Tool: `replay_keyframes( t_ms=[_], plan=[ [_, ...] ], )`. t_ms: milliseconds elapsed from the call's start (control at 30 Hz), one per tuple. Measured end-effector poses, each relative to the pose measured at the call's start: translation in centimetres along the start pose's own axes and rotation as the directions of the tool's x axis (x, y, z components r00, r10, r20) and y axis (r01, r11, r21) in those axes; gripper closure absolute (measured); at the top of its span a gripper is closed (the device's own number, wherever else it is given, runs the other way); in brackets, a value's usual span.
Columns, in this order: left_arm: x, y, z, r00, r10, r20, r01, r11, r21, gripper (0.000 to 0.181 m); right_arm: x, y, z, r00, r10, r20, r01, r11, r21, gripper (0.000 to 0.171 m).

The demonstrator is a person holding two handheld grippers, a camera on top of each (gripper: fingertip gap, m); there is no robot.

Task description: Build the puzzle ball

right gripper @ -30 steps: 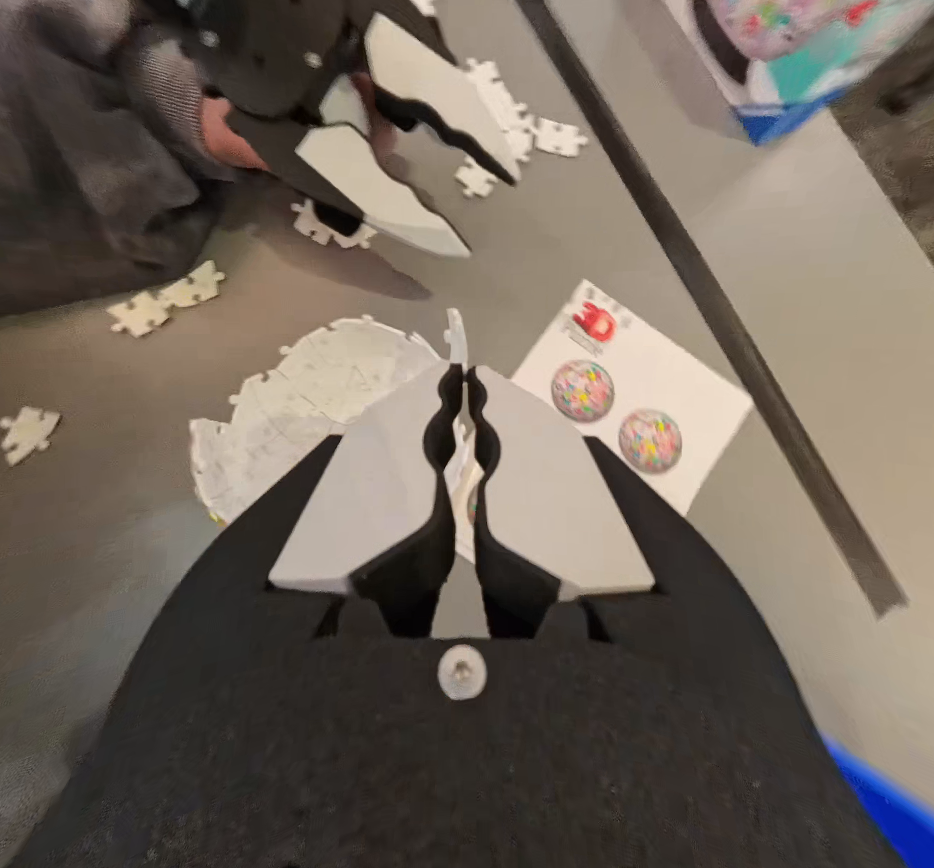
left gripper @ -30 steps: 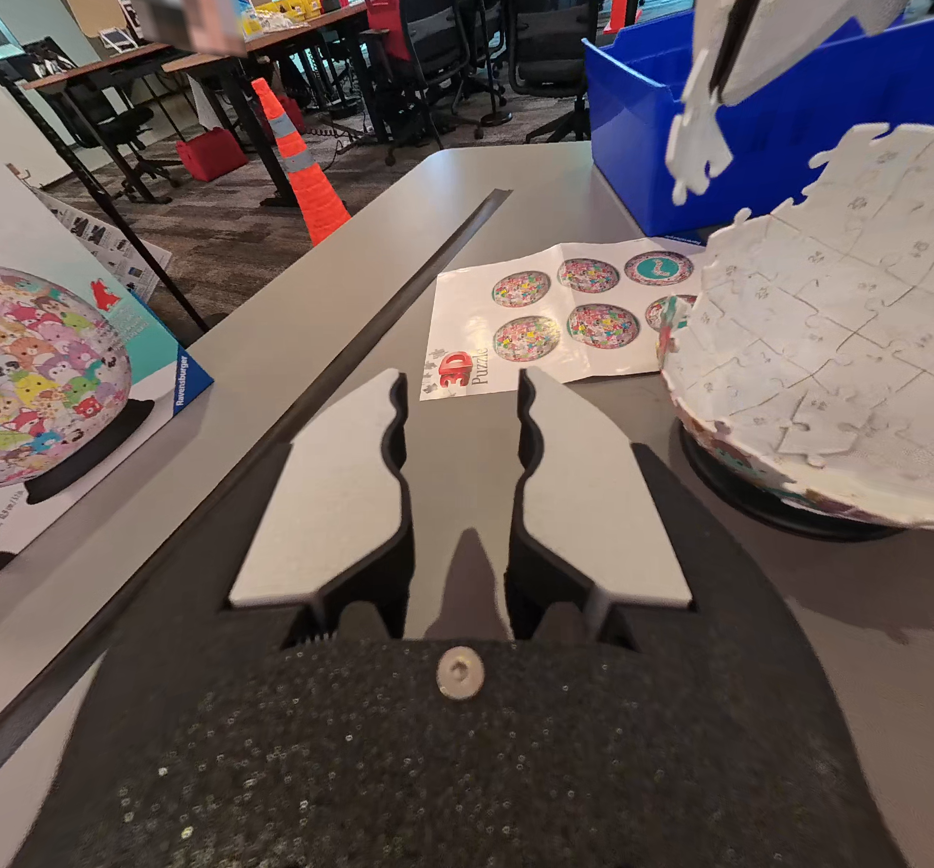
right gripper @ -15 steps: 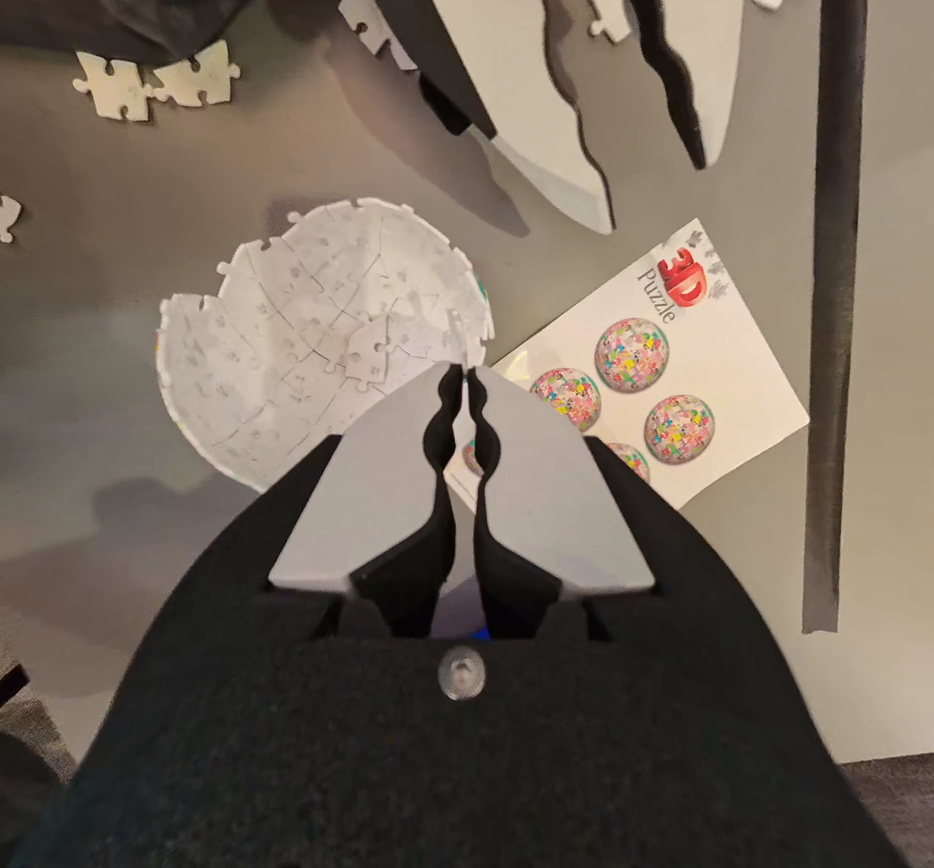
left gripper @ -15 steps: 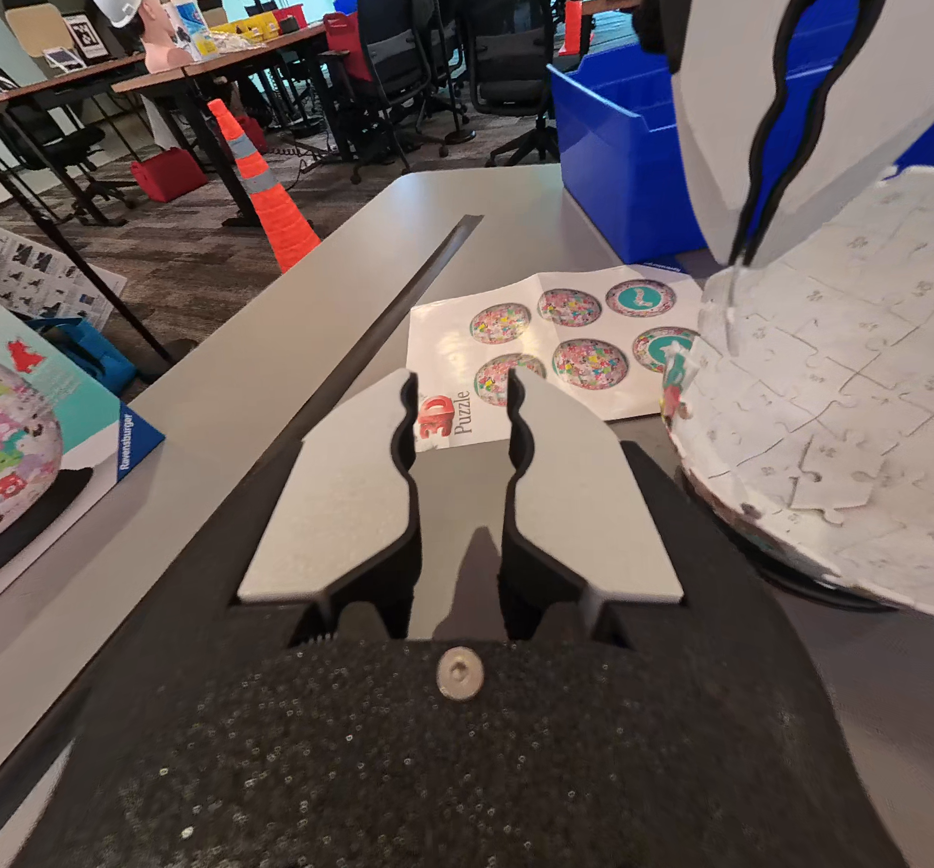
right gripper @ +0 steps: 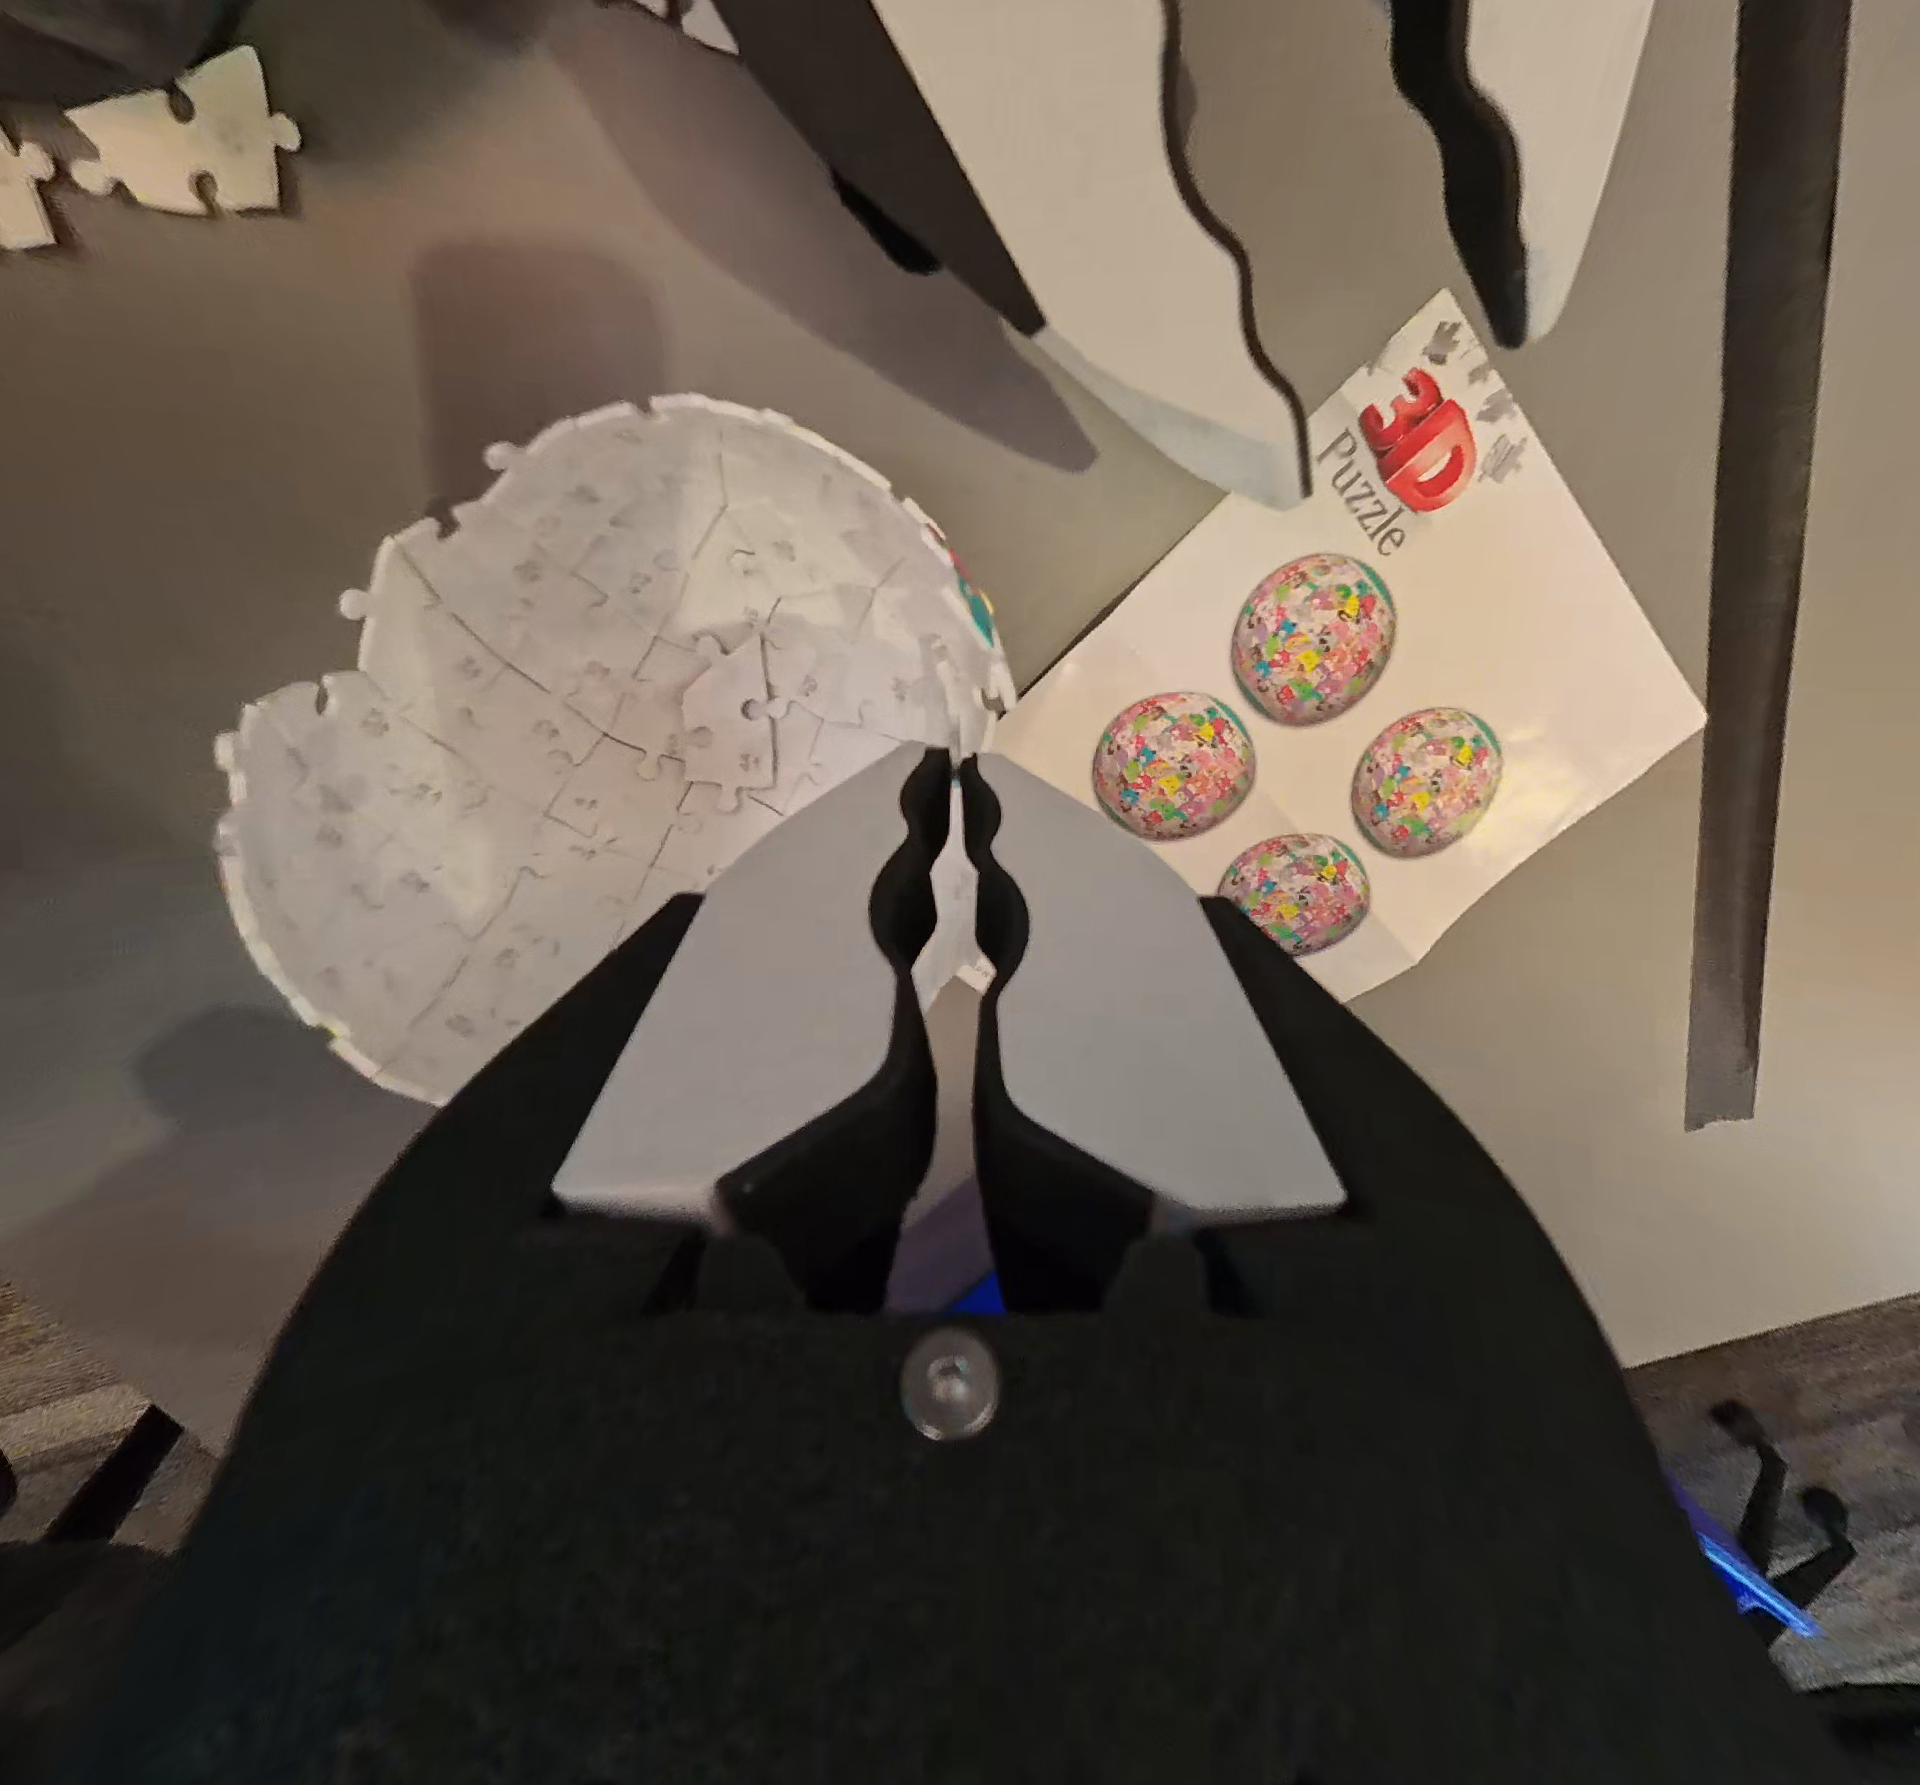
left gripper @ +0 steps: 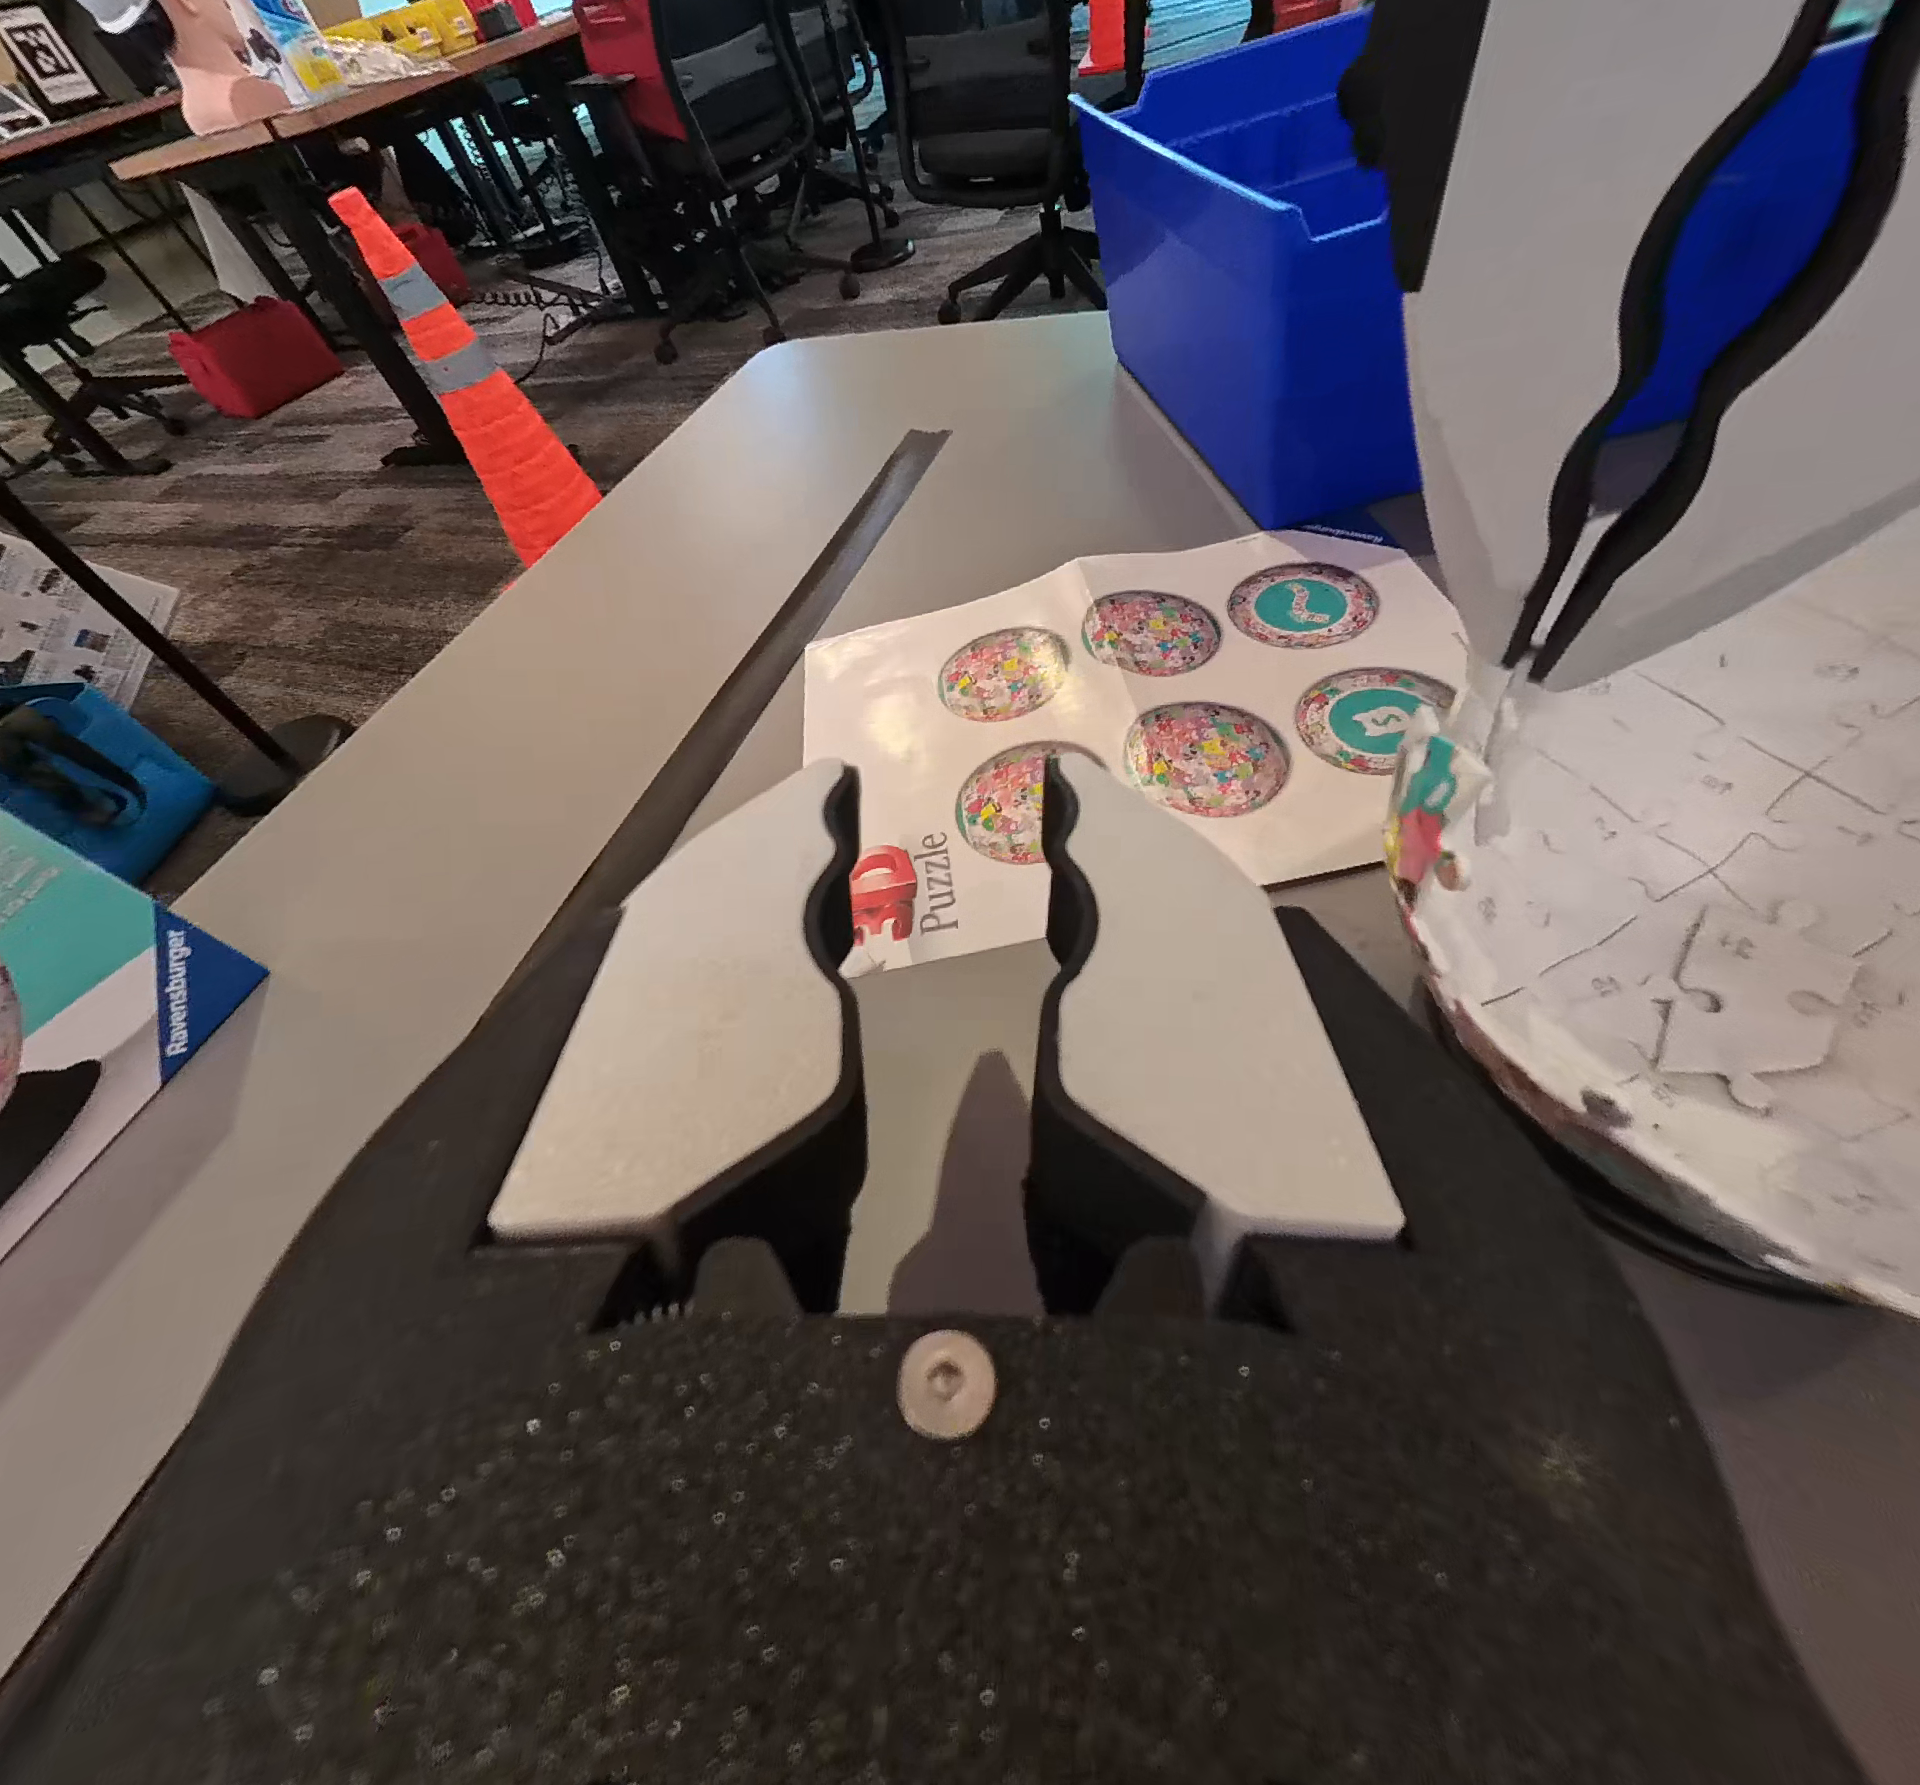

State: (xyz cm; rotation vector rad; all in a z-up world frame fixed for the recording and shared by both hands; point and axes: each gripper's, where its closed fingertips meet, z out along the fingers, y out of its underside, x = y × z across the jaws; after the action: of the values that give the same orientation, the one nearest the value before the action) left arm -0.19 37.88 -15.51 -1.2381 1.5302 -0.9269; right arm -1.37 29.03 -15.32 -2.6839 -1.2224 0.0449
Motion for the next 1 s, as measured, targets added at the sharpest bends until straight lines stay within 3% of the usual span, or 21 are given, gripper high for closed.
replay_keyframes(
  t_ms=[267, 500, 633, 700, 767, 1000],
  plan=[
    [-0.3, -1.8, -1.2, 1.000, 0.000, -0.001, 0.000, 0.997, 0.077, 0.150, 0.3, -0.9, -1.9, 0.993, -0.102, -0.055, 0.100, 0.994, -0.046, 0.169],
    [5.4, -7.6, -4.7, 0.923, -0.016, -0.383, 0.072, 0.989, 0.133, 0.151, 1.9, -2.1, -6.4, 0.996, -0.002, -0.091, 0.019, 0.982, 0.186, 0.169],
    [6.4, -8.7, -4.4, 0.924, -0.016, -0.382, 0.085, 0.983, 0.165, 0.153, 1.4, -1.9, -7.6, 0.999, 0.031, -0.019, -0.025, 0.959, 0.281, 0.169],
    [6.9, -8.8, -4.3, 0.912, -0.036, -0.410, 0.115, 0.979, 0.170, 0.171, 0.6, -2.3, -7.9, 1.000, 0.015, 0.018, -0.020, 0.947, 0.321, 0.170],
    [7.0, -8.4, -4.0, 0.909, -0.045, -0.414, 0.118, 0.981, 0.154, 0.179, 0.3, -2.2, -7.8, 1.000, -0.004, 0.007, 0.001, 0.953, 0.302, 0.169],
    [7.0, -7.9, -4.0, 0.882, -0.097, -0.461, 0.163, 0.981, 0.106, 0.180, 0.0, -3.5, -7.9, 0.982, -0.186, -0.040, 0.190, 0.952, 0.239, 0.165]
  ],
)
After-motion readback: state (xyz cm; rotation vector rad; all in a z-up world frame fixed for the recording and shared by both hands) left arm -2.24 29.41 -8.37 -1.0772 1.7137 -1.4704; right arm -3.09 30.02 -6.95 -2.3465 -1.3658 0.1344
